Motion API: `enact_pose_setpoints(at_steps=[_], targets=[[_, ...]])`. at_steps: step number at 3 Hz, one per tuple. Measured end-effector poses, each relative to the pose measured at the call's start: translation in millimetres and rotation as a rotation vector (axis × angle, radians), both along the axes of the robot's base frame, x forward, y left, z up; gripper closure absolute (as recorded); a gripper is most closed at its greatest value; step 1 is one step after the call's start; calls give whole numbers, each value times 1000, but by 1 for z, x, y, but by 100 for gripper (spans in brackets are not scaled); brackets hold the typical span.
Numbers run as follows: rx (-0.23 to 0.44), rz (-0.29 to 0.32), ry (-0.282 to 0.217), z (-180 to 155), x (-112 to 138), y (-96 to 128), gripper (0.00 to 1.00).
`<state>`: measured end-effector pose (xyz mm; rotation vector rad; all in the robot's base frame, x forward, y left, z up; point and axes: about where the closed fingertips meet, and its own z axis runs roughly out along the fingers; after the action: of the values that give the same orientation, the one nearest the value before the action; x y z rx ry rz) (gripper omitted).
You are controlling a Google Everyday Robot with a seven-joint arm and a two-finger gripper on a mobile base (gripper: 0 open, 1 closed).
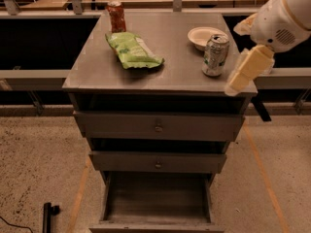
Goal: Place green rice chip bag into bottom drawer
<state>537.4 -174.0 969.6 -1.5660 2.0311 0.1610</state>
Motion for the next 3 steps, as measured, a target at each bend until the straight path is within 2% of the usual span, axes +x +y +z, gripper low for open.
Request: enact_pose_setpoints(at_steps=[1, 2, 3], targets=[[208, 73, -29, -24, 50, 40, 0], [319, 56, -78, -32, 83, 72, 0], [339, 37, -114, -28, 94, 77, 0]])
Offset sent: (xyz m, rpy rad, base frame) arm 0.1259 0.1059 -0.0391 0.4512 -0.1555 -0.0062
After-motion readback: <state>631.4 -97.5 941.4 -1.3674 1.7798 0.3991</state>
